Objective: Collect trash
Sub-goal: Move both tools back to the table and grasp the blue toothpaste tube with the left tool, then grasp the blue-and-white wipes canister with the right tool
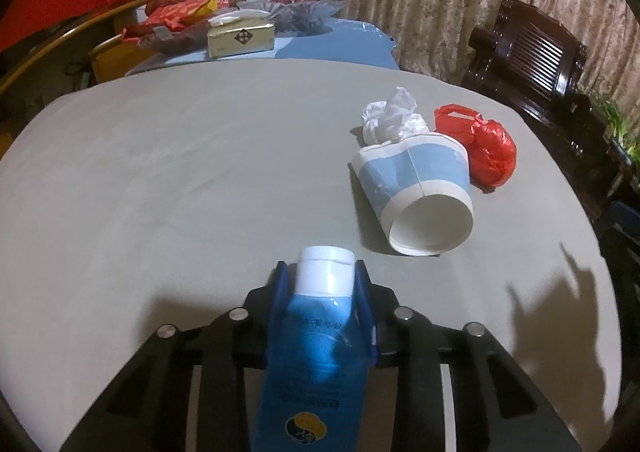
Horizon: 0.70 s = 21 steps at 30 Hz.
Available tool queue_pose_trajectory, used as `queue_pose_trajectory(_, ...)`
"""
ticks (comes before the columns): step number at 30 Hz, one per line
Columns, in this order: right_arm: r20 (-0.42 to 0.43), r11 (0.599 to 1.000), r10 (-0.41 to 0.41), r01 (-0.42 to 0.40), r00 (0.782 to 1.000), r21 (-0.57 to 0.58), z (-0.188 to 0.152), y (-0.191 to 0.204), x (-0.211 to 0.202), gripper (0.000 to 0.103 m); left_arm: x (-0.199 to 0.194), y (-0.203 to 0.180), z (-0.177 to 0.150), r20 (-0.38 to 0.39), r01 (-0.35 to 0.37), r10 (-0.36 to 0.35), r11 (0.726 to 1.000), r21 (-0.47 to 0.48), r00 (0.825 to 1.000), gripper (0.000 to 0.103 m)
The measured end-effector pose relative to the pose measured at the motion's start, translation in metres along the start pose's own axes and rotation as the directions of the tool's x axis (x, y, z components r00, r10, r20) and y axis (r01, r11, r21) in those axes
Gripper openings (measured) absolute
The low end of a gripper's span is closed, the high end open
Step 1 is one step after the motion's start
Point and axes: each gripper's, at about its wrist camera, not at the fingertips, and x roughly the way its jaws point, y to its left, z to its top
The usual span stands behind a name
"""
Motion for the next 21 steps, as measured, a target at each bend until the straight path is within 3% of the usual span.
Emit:
queue_pose_trajectory(5,0.007,1.000,0.014,-0.014,1.000,-0.001,0.005,0.012,0.000,0.098,-0.012,0.008,-0.003,0.012,0.004,-0.004,0.999,-0.036,1.000,0.032)
queue_pose_trajectory(12,0.005,0.999,0.038,-0.038,0.999,0.028,0.013,0.030,0.008,0.098,-0.027,0.030,-0.003,0.038,-0.042,0.044,0.996,-0.073,0.998,0.031)
queue_pose_trajectory(21,-0.034,0.996,0.073,-0.071,0.997,0.062,0.024,0.066,0.044,0.098,-0.032,0.061,-0.002,0.044,-0.084,0.089,0.991,-0.108,0.995,0.031)
